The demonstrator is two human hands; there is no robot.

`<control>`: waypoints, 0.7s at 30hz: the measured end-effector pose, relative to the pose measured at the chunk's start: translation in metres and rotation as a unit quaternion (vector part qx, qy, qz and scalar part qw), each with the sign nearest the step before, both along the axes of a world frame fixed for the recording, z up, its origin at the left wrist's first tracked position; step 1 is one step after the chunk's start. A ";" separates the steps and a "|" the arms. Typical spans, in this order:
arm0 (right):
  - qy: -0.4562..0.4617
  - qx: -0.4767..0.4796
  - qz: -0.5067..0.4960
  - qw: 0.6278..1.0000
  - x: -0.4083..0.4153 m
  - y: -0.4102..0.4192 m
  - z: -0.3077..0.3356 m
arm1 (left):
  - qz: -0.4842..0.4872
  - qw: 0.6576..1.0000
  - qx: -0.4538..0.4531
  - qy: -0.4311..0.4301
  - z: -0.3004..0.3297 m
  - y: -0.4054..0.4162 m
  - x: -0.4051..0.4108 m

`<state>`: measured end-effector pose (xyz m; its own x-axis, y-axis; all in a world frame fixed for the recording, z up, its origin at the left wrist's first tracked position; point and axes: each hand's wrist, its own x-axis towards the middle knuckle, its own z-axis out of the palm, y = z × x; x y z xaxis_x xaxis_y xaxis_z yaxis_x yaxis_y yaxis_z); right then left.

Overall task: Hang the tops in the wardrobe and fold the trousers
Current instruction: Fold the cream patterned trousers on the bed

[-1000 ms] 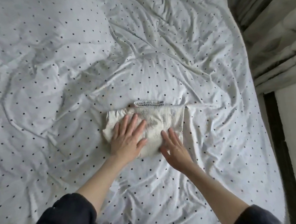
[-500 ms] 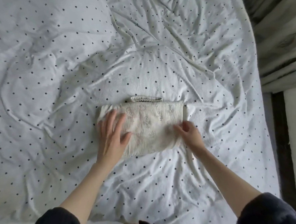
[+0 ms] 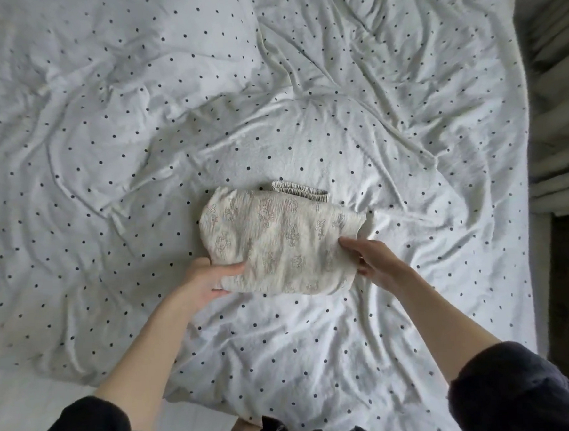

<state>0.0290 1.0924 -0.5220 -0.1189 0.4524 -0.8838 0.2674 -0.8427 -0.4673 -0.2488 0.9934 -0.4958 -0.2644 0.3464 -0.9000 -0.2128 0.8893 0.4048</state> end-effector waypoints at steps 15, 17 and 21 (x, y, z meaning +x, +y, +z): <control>-0.132 0.353 0.409 0.831 -0.058 0.058 0.047 | 0.169 0.969 0.069 -0.164 0.006 -0.017 -0.002; -0.132 0.341 0.452 0.814 -0.076 0.066 0.043 | 0.193 0.958 0.080 -0.197 0.005 -0.024 -0.003; -0.178 0.319 0.456 0.811 -0.093 0.070 0.038 | 0.166 0.968 0.119 -0.147 0.007 -0.024 -0.007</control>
